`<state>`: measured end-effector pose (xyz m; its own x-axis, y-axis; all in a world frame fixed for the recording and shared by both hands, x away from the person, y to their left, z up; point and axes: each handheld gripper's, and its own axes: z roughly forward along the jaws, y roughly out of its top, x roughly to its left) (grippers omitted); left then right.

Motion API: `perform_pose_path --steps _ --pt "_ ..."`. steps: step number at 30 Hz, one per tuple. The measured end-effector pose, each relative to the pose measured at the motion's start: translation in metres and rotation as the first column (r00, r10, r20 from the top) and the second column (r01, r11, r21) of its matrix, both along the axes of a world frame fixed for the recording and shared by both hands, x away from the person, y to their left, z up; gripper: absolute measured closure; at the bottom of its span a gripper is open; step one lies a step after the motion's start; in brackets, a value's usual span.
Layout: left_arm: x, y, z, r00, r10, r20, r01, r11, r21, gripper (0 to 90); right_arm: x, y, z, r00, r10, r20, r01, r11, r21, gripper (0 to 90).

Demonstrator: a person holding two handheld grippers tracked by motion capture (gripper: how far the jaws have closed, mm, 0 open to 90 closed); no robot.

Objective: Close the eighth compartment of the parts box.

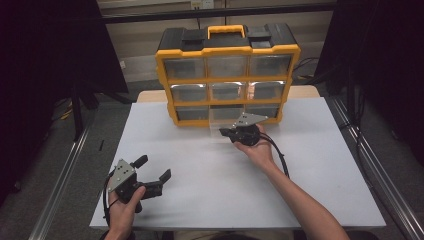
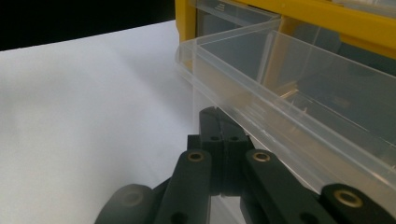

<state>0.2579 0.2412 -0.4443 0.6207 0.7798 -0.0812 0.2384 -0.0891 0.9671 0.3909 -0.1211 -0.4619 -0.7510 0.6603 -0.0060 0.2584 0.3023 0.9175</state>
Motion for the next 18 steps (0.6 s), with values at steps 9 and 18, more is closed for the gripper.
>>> perform_pose_path --steps 9,18 --pt "0.0001 0.0003 0.0001 1.0000 0.002 0.000 -0.002 1.0000 -0.001 3.2 0.0044 0.0009 -0.0001 1.0000 -0.004 -0.002 0.004 1.0000 0.004 90.0" --pt "-0.0001 0.0004 0.0001 1.0000 0.003 0.001 -0.003 1.0000 0.000 3.3 0.0076 0.0013 -0.0005 0.9999 -0.009 -0.005 0.009 0.9999 0.009 90.0"
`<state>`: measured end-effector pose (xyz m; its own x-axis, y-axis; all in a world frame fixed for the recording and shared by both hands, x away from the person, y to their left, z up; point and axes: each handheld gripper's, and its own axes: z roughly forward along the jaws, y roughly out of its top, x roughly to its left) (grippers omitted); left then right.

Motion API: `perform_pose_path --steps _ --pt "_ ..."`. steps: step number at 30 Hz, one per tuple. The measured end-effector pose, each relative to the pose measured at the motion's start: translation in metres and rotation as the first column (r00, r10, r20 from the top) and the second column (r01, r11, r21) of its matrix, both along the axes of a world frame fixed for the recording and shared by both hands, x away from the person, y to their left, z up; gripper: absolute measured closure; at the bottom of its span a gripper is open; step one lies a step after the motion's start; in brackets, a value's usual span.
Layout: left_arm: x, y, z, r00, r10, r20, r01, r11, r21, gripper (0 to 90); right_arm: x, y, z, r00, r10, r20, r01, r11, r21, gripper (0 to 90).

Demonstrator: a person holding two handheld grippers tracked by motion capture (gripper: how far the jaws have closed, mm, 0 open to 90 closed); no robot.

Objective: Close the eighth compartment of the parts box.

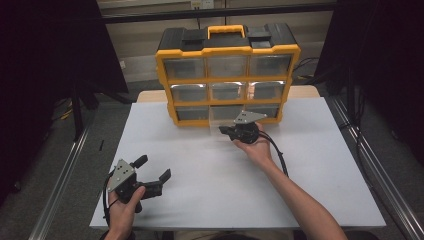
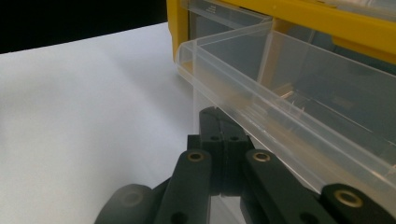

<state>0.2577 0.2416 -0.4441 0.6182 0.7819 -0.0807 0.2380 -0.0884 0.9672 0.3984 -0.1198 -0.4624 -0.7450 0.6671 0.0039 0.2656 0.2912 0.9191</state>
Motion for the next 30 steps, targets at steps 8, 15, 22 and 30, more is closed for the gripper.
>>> perform_pose_path --steps 8,15,22,30 --pt "0.000 0.000 0.000 1.0000 0.003 0.002 -0.003 1.0000 0.002 3.3 0.003 -0.001 -0.001 0.9999 -0.010 0.007 0.010 0.9999 0.000 90.0" --pt "0.000 -0.001 0.000 1.0000 0.000 0.000 0.000 1.0000 0.002 3.2 0.006 0.000 -0.001 0.9999 -0.013 0.010 0.013 0.9999 0.004 90.0" --pt "0.000 -0.001 0.000 1.0000 0.000 0.001 0.000 1.0000 0.001 3.3 0.008 0.001 0.000 0.9998 -0.015 0.010 0.015 0.9999 0.005 90.0" --pt "0.000 0.000 0.000 1.0000 -0.002 0.002 0.002 1.0000 0.000 3.3 0.011 0.002 0.000 0.9998 -0.017 0.009 0.017 0.9998 0.005 90.0"
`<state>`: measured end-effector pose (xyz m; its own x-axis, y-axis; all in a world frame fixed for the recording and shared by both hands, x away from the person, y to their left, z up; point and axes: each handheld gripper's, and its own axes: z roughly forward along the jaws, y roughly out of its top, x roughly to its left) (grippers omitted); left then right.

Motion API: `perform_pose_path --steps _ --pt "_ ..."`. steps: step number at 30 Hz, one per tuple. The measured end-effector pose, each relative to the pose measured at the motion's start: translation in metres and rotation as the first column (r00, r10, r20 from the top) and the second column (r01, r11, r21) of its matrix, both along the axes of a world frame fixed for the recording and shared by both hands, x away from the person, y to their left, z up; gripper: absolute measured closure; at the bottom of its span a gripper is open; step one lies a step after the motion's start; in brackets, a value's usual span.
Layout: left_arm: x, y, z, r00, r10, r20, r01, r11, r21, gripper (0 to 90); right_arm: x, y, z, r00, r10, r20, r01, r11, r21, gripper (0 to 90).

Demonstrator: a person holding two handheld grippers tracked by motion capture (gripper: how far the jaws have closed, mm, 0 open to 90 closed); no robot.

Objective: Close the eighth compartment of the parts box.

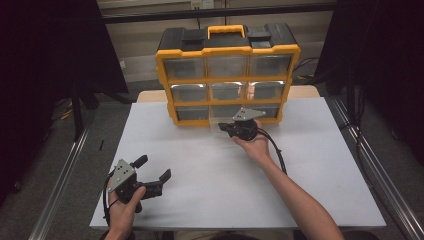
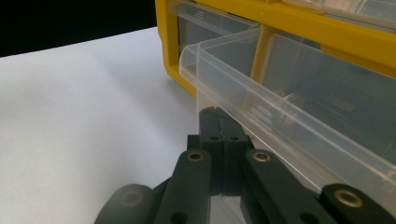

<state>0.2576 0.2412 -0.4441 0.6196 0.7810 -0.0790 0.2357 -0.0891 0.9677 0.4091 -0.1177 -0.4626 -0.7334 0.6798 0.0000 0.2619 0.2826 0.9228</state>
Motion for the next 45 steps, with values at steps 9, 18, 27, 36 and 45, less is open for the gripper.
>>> perform_pose_path --steps 9,18,27,36,45 --pt "0.000 0.000 0.000 1.0000 -0.004 0.002 0.004 1.0000 0.000 3.3 0.004 0.001 0.000 1.0000 -0.003 0.001 0.003 1.0000 -0.003 90.0" --pt "0.000 0.000 0.000 1.0000 -0.006 0.001 0.006 1.0000 -0.001 3.3 0.007 -0.001 0.000 0.9999 -0.012 0.003 0.012 0.9999 -0.004 90.0" --pt "0.000 0.000 0.000 1.0000 -0.006 0.001 0.006 1.0000 0.000 3.2 0.009 0.000 0.001 0.9999 -0.010 0.001 0.010 0.9999 -0.009 90.0" --pt "0.000 0.000 0.000 1.0000 0.000 0.000 0.000 1.0000 0.002 3.3 0.012 -0.001 0.002 0.9998 -0.018 0.002 0.018 0.9997 -0.015 90.0" --pt "0.000 0.000 0.000 1.0000 -0.003 -0.004 0.003 1.0000 -0.002 3.2 0.014 -0.001 0.003 0.9997 -0.025 0.004 0.025 0.9997 -0.006 90.0"
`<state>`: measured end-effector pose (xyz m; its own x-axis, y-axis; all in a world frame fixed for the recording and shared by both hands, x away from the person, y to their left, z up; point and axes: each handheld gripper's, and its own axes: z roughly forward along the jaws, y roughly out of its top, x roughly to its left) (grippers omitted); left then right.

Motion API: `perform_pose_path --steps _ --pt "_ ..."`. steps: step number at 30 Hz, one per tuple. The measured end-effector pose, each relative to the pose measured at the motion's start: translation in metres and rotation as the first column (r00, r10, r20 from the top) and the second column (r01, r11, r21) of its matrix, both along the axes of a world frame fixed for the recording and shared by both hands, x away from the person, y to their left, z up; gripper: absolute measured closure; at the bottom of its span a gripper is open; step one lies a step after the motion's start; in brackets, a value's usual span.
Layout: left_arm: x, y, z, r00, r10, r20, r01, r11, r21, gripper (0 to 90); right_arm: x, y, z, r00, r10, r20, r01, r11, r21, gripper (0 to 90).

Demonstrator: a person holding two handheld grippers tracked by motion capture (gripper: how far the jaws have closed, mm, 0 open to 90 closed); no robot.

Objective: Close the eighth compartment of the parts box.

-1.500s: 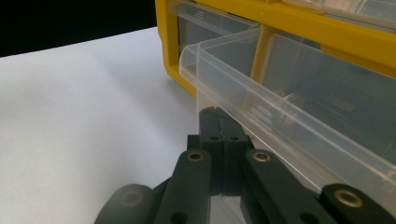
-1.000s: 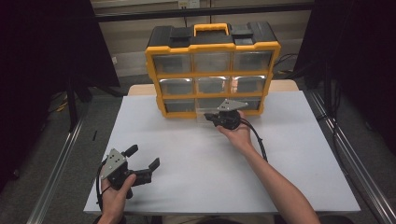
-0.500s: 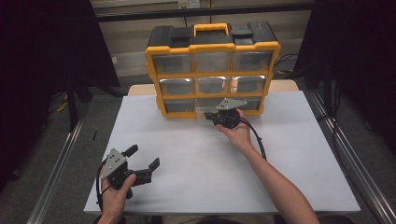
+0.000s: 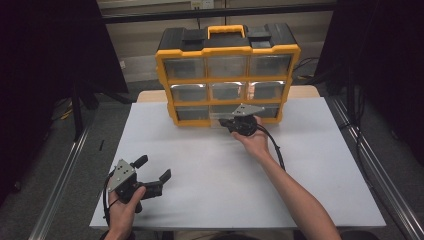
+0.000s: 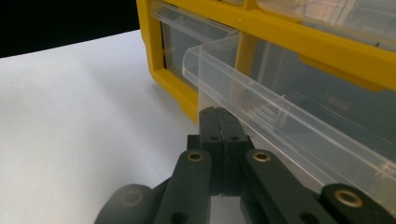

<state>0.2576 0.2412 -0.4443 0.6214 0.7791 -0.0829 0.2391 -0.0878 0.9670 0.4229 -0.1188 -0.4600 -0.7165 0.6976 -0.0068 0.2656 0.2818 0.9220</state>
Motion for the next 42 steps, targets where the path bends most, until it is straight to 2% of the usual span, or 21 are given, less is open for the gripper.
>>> perform_pose_path --steps 24,42 --pt "0.0005 0.0002 -0.0005 1.0000 0.001 0.000 -0.001 1.0000 0.000 3.3 0.0056 -0.0041 -0.0001 0.9996 -0.029 0.000 0.029 0.9993 -0.022 90.0" --pt "0.0001 0.0005 -0.0001 1.0000 0.001 0.000 -0.001 1.0000 0.000 3.3 0.0100 -0.0057 -0.0018 0.9982 -0.056 0.021 0.056 0.9978 -0.034 90.0"
